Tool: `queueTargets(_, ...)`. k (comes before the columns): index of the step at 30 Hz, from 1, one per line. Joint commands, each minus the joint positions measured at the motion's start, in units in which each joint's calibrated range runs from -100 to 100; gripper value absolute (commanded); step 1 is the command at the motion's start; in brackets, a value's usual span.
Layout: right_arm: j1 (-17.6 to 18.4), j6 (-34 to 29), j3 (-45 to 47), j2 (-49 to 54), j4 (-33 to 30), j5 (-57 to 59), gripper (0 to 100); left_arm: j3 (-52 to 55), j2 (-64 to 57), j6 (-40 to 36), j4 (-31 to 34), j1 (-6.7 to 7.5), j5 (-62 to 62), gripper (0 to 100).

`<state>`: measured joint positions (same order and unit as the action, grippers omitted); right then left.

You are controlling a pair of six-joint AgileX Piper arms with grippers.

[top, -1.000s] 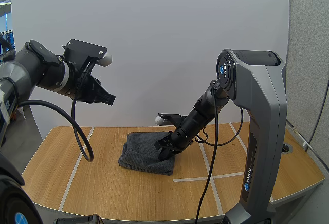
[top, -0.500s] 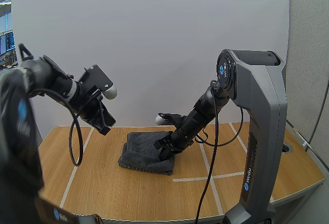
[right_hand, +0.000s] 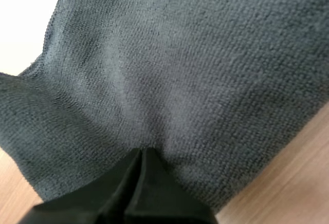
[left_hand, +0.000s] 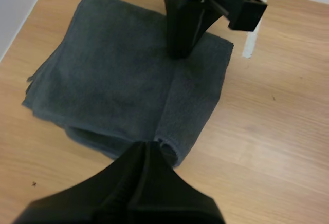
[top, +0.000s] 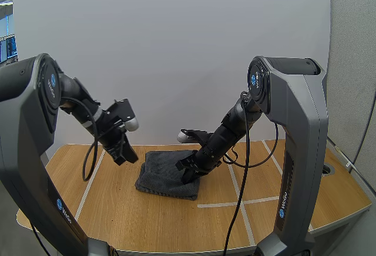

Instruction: Fold the towel

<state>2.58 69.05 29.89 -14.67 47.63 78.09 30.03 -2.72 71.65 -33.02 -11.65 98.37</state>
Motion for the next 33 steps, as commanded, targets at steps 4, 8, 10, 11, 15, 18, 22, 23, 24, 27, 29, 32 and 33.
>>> queueTargets(4, -0.2, -1.2, 0.4, 0.9, -1.6, 1.7, 0, 5.7, 2.1, 3.9, 0.5, 6.23, 1.6, 0)
queueTargets(8, -0.2, -1.6, 0.4, 0.9, -1.6, 1.7, 0, 6.8, 2.9, 5.1, 0.8, 6.30, 1.6, 0)
queueTargets(10, -0.2, -1.6, 0.4, 0.9, -1.6, 1.7, 0, 6.8, 4.5, 4.7, 1.3, 6.30, 1.6, 0)
queueTargets(11, -0.2, -1.8, 0.4, 0.9, -1.6, 1.7, 0, 6.8, 5.6, 4.7, 1.4, 6.30, 1.6, 0)
queueTargets(15, -0.2, -2.2, 0.4, 0.9, -2.1, 1.7, 0, 6.8, 10.5, 4.5, 1.8, 6.30, 1.6, 0)
queueTargets(18, -0.2, -2.4, 0.4, 1.2, -2.3, 1.7, 0, 5.6, 13.2, 3.0, 2.1, 6.30, 1.6, 0)
queueTargets(22, -0.2, -2.4, 0.4, 2.8, -2.4, 1.7, 0, 4.0, 13.5, 2.9, 1.9, 6.30, 1.6, 0)
queueTargets(23, -0.2, -2.4, 0.4, 3.4, -2.4, 1.7, 0, 3.7, 13.5, 2.4, 1.9, 6.30, 1.6, 0)
queueTargets(24, -0.2, -2.4, 0.4, 3.9, -2.4, 1.7, 0, 3.0, 13.5, 1.5, 1.7, 6.30, 1.6, 0)
queueTargets(27, -0.2, -2.7, 0.4, 5.2, -2.4, 2.1, 0, 1.7, 13.2, 1.5, -1.4, 5.94, 1.6, 0)
queueTargets(29, -0.2, -2.8, 0.4, 5.5, -2.5, 2.1, 0, 1.0, 13.2, 1.5, -4.5, 5.85, 1.6, 0)
queueTargets(32, -0.2, -3.7, 0.4, 5.5, -3.5, 2.3, 0, 0.9, 13.3, 1.0, -4.4, 5.92, 1.6, 0)
queueTargets(33, -0.2, -3.7, 0.4, 5.5, -3.6, 2.3, 0, 0.9, 13.3, 0.7, -4.4, 5.92, 1.6, 0)
